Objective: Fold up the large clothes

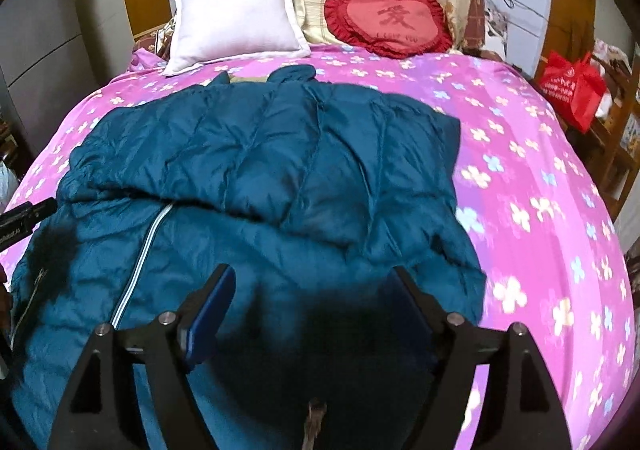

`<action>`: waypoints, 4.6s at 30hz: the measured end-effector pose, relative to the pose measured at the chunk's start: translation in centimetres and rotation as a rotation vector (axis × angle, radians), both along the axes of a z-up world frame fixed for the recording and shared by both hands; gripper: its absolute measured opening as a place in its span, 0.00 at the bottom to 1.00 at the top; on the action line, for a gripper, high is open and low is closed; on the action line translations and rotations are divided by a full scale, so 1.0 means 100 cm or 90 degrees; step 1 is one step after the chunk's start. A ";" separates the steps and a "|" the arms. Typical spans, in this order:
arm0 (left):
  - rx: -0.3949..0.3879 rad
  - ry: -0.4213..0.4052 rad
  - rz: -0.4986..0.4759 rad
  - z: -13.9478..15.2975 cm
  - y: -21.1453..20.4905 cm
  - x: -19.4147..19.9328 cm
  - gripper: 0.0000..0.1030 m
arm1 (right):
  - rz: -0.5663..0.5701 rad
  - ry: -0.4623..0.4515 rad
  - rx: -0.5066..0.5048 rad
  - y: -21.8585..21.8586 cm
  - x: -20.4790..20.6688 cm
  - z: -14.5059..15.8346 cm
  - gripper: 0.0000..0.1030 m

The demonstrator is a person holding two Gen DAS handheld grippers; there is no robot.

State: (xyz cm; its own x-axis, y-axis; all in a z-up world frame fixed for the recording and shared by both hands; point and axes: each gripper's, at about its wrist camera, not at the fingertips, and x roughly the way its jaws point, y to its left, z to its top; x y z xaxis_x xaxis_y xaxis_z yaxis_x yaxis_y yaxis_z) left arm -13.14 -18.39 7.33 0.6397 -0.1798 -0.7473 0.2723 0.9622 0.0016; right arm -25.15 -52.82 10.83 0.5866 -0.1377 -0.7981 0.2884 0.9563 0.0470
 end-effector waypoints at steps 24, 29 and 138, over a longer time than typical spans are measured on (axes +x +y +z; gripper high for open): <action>0.017 0.006 -0.009 0.001 0.061 -0.085 0.61 | -0.028 0.032 0.032 0.008 -0.107 -0.008 0.83; 0.015 0.014 -0.009 -0.002 0.073 -0.098 0.61 | -0.020 0.047 0.033 0.013 -0.126 -0.015 0.83; -0.162 0.043 -0.037 0.041 0.173 -0.153 0.00 | 0.145 -0.132 0.204 0.017 -0.237 0.033 0.15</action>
State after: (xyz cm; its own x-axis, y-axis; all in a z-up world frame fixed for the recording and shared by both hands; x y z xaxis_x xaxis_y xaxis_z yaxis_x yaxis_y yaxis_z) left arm -28.42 -1.12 11.43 0.5729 -0.4019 -0.7143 0.3183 0.9122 -0.2579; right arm -48.84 -51.10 14.15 0.7249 0.2492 -0.6422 0.0251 0.9221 0.3862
